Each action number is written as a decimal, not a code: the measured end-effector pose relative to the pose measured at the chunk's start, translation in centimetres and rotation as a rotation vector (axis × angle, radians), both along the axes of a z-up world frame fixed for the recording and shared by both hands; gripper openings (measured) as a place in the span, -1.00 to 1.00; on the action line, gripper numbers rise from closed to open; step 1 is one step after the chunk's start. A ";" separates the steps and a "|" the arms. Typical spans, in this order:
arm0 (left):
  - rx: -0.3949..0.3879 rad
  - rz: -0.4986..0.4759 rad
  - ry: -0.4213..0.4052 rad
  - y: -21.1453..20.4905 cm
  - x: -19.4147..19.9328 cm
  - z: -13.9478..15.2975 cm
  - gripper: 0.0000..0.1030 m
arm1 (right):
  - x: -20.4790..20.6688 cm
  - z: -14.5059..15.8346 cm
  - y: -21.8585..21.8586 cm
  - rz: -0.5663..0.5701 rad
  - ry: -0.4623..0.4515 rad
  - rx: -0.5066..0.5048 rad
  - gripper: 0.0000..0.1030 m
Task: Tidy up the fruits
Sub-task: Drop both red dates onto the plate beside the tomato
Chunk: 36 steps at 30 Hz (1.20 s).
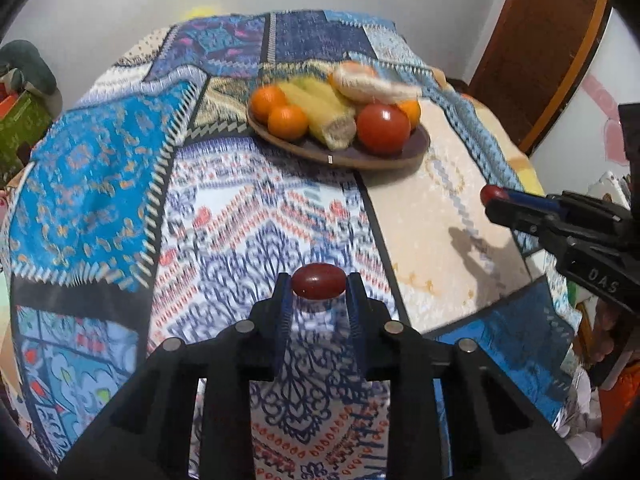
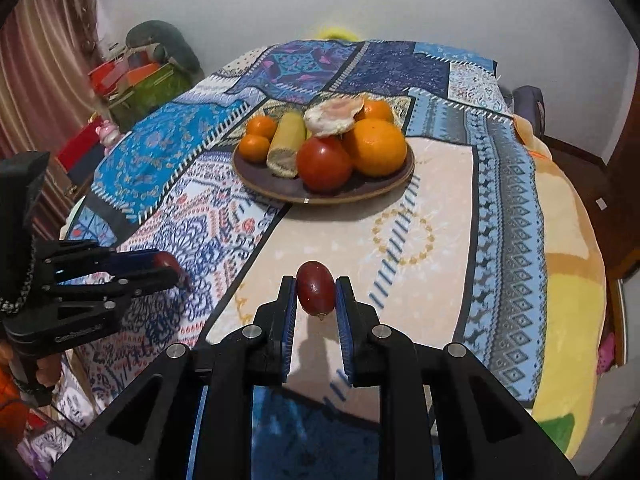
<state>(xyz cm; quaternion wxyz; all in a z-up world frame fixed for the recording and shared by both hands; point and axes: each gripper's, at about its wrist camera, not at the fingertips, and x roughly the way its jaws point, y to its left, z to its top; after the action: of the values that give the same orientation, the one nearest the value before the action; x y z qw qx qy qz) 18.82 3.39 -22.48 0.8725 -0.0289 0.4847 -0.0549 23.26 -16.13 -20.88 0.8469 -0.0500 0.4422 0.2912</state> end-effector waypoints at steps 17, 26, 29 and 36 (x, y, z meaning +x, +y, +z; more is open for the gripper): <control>-0.034 -0.007 -0.106 -0.6 6.7 2.6 -0.47 | 6.0 0.5 0.8 -0.033 -0.046 0.026 -0.65; -0.040 -0.014 -0.089 -0.7 9.2 1.0 -0.47 | 8.1 -1.1 1.3 -0.033 -0.028 0.024 -0.65; -0.040 -0.013 -0.077 -0.7 9.6 0.4 -0.47 | 8.3 -1.6 1.6 -0.028 -0.022 0.020 -0.65; -0.041 -0.022 -0.062 -0.8 9.9 0.0 -0.24 | 8.7 -2.1 1.7 -0.038 -0.012 0.012 -0.54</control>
<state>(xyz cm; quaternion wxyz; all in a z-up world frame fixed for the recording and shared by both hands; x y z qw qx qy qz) 28.67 2.62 -22.44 0.8856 -0.0398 0.4566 -0.0751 31.97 -14.45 -22.99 0.8552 -0.0382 0.4364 0.2772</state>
